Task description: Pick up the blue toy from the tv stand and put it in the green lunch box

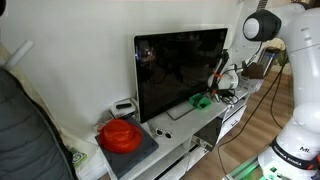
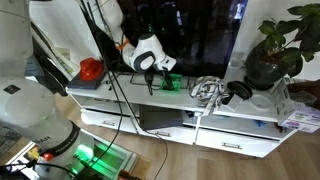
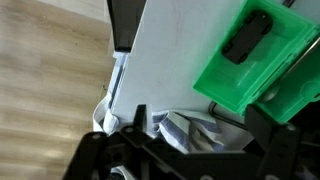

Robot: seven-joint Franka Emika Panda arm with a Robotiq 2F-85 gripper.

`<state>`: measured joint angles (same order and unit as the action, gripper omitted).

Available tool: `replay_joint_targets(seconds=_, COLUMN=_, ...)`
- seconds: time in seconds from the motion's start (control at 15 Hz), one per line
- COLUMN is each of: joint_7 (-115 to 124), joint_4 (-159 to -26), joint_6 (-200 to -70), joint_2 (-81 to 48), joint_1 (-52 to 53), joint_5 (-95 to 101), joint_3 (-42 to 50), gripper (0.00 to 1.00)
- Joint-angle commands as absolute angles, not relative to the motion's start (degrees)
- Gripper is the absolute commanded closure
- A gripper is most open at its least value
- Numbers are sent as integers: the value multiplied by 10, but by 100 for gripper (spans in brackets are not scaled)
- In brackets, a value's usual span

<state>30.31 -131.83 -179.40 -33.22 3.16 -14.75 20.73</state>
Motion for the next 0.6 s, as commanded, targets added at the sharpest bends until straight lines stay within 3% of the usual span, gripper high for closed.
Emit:
replay_joint_targets(seconds=0.0, joint_7=217, joint_4=-1426, joint_6=-1871, joint_2=-259, joint_1=71, joint_5=-126, joint_3=234, gripper=0)
replay_joint_targets(seconds=0.53, joint_7=123, joint_4=-1461, joint_6=-1916, joint_2=-257, joint_1=92, joint_5=-160, joint_3=228, gripper=0)
